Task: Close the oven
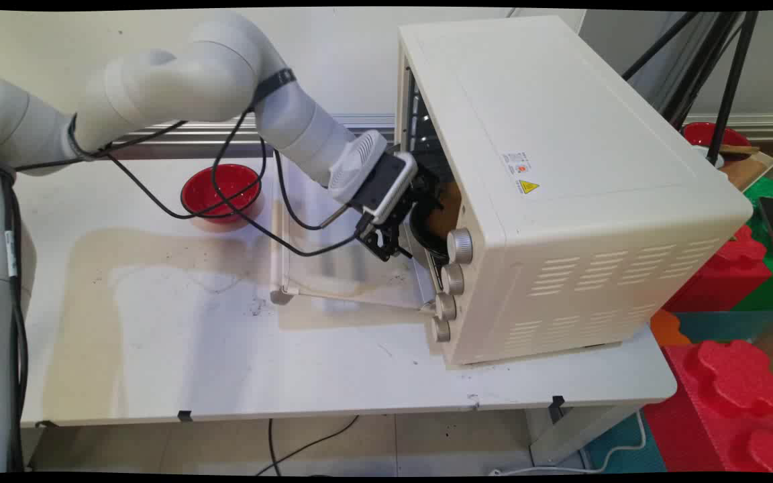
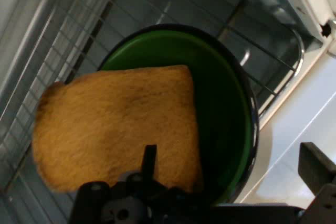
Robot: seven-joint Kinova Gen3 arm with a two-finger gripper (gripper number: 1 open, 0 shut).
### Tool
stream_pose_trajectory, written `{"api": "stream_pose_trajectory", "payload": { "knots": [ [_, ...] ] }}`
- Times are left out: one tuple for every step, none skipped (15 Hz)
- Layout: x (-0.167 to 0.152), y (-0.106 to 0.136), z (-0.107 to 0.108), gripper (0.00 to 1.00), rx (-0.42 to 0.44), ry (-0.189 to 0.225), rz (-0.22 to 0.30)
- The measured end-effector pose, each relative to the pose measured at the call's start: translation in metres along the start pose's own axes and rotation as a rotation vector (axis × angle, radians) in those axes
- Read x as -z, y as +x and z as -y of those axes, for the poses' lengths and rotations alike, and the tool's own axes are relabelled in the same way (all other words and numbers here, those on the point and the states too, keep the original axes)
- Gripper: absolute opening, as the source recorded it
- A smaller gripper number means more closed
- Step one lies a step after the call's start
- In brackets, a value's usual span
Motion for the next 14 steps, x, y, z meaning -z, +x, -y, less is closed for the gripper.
{"api": "stream_pose_trajectory", "payload": {
  "knots": [
    [0.003,-0.001,0.000,1.00,0.016,0.003,-0.003],
    [0.008,-0.002,0.001,1.00,0.045,0.006,-0.008],
    [0.014,-0.004,0.001,1.00,0.084,0.011,-0.012],
    [0.022,-0.006,0.001,1.00,0.128,0.014,-0.016],
    [0.029,-0.008,0.000,1.00,0.170,0.014,-0.019],
    [0.033,-0.009,0.000,1.00,0.197,0.014,-0.021],
    [0.041,-0.011,-0.001,1.00,0.241,0.013,-0.023],
    [0.050,-0.013,-0.002,1.00,0.290,0.012,-0.024],
    [0.059,-0.015,-0.003,1.00,0.341,0.012,-0.024],
    [0.067,-0.018,-0.004,1.00,0.384,0.013,-0.022],
    [0.073,-0.019,-0.005,1.00,0.412,0.014,-0.022],
    [0.082,-0.021,-0.006,1.00,0.454,0.015,-0.021],
    [0.093,-0.025,-0.007,1.00,0.507,0.016,-0.018],
    [0.102,-0.027,-0.009,1.00,0.547,0.017,-0.016]
  ]
}}
